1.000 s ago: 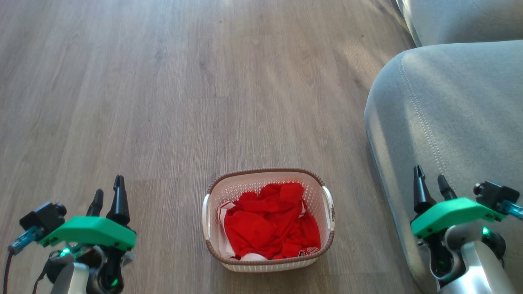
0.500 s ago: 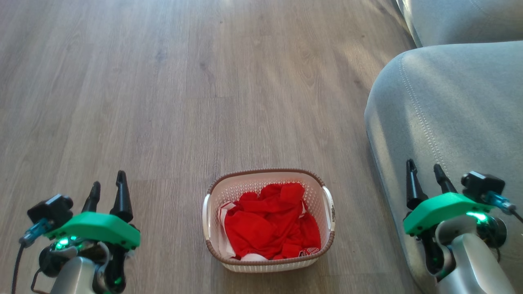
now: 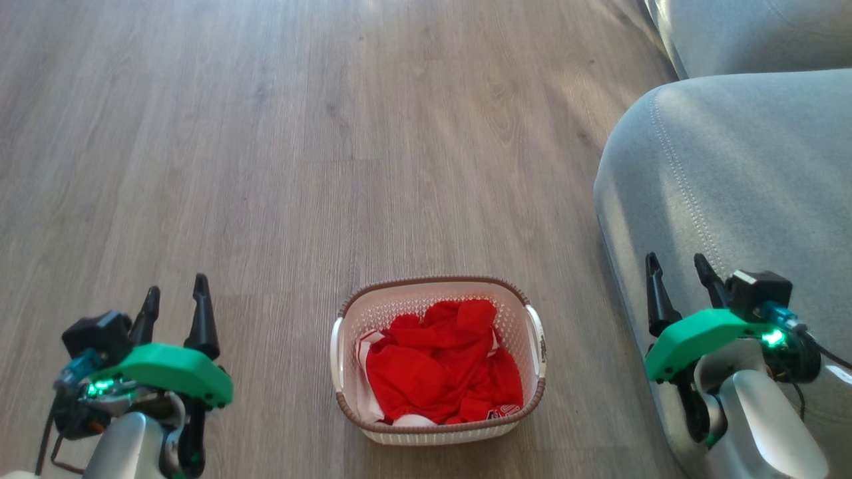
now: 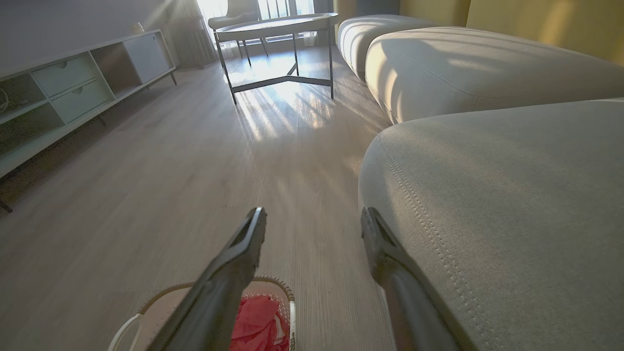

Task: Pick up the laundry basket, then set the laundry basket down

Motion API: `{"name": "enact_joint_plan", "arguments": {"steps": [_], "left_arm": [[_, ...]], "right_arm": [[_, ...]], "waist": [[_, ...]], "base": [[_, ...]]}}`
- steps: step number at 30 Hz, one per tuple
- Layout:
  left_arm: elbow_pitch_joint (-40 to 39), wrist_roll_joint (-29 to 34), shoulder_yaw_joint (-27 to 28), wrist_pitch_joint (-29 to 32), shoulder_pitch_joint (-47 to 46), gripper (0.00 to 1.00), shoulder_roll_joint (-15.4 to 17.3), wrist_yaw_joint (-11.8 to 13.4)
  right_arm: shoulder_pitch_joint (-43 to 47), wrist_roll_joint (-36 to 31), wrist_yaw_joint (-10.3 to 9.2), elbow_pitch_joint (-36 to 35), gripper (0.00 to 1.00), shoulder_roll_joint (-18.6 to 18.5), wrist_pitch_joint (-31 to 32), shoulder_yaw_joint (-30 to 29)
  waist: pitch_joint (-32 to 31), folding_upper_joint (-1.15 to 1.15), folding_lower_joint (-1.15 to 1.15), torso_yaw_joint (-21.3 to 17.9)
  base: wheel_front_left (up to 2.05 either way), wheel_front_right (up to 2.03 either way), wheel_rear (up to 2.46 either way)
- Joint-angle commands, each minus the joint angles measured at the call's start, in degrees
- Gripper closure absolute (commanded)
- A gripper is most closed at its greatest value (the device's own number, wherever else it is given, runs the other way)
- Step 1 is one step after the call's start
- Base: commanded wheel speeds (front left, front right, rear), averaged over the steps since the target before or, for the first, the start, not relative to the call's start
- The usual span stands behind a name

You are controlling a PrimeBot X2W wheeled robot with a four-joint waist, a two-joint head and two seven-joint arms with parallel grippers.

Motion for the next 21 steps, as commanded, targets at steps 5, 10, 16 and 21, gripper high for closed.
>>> {"name": "enact_joint_plan", "arguments": {"steps": [5,10,16,21], "left_arm": [[-0.3,4.2,0.9,-1.8,-4.4,0.00,2.2,0.6],[0.6,6.1,0.7,-2.5,-4.9,0.00,2.5,0.8],[1.9,8.2,0.4,-3.3,-5.6,0.00,2.7,1.2],[2.3,7.8,0.4,-3.3,-5.6,0.00,2.8,1.2]], "right_arm": [[-4.0,-4.1,-0.08,-0.3,0.00,-1.4,-2.0,2.3],[-4.5,-4.9,-0.08,0.6,0.00,-1.4,-2.7,2.8],[-5.1,-6.1,-0.09,1.7,0.00,-1.7,-3.5,3.4],[-4.9,-4.8,-0.09,1.9,0.00,-1.6,-3.5,3.4]], "waist": [[-0.2,0.00,0.00,0.0],[-0.2,0.00,0.00,0.1],[-0.2,0.00,0.00,0.1],[-0.2,0.00,0.00,0.0]], "base": [[0.00,0.00,0.00],[0.00,0.00,0.00],[0.00,0.00,0.00],[0.00,0.00,0.00]]}}
